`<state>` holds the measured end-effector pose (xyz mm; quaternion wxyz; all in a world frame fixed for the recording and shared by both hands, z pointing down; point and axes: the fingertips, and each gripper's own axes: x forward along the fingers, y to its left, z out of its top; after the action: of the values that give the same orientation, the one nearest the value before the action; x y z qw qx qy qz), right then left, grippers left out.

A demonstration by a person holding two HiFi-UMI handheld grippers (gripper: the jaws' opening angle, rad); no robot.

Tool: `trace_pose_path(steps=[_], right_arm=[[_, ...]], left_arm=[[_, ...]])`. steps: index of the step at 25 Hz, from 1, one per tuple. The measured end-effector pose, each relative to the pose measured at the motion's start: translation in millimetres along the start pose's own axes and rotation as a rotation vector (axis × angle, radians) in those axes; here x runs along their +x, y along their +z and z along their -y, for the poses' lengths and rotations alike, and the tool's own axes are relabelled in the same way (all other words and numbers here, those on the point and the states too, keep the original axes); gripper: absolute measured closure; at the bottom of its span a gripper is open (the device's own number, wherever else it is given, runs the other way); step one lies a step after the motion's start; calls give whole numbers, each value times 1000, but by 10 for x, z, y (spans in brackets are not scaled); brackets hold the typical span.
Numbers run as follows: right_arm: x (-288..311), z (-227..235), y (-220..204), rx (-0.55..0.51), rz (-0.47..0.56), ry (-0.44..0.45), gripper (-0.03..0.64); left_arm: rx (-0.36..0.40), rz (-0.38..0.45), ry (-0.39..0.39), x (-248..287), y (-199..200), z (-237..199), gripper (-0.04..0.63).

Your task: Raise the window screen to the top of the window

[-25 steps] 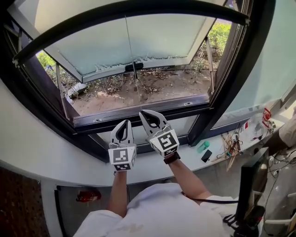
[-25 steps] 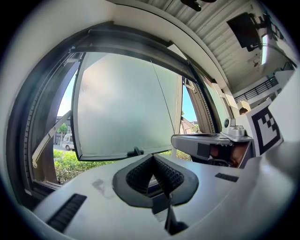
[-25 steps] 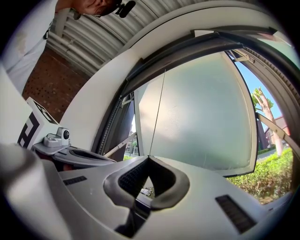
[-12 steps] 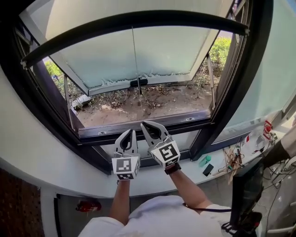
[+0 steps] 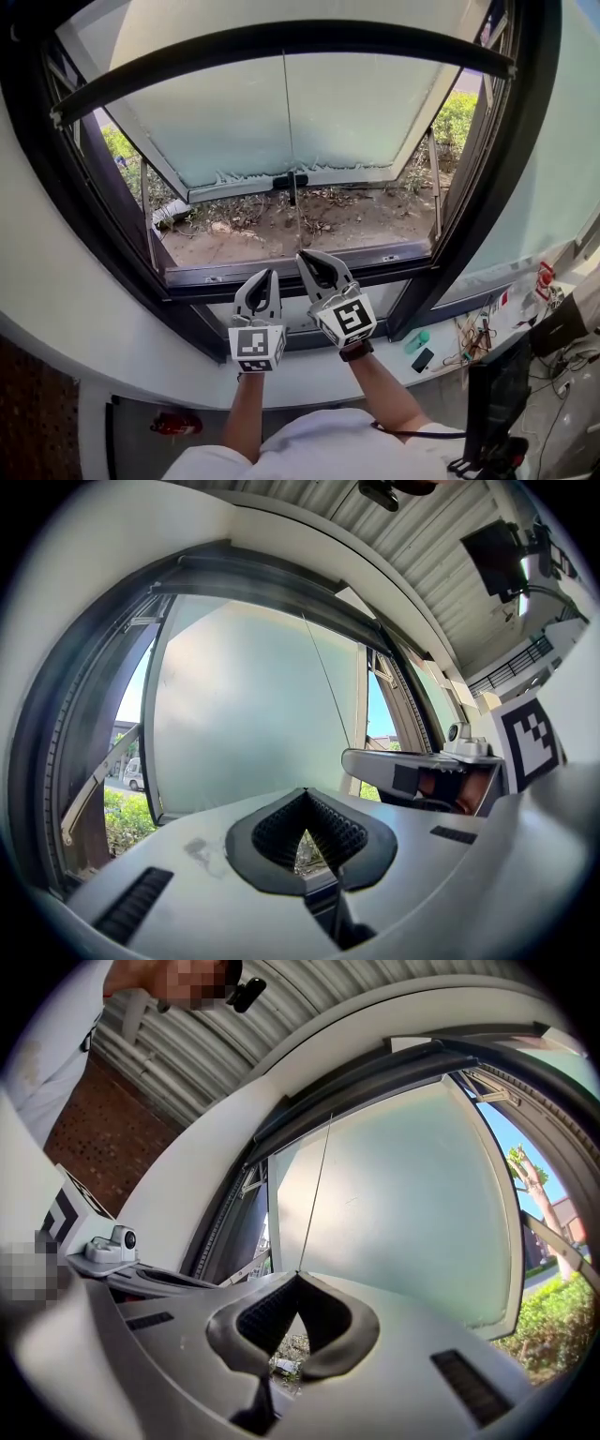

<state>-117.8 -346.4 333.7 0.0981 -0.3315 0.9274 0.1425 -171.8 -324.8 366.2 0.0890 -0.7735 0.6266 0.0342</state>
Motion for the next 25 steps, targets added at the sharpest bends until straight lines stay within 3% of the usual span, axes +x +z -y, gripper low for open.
trace_pose_path(steps=[11, 25], right_arm=[[22, 42, 247, -25, 47, 2, 615], [117, 107, 541, -53, 79, -6, 614]], left_arm=[[-3, 14, 9, 47, 90, -57, 594], [54, 102, 12, 212, 745, -175, 594]])
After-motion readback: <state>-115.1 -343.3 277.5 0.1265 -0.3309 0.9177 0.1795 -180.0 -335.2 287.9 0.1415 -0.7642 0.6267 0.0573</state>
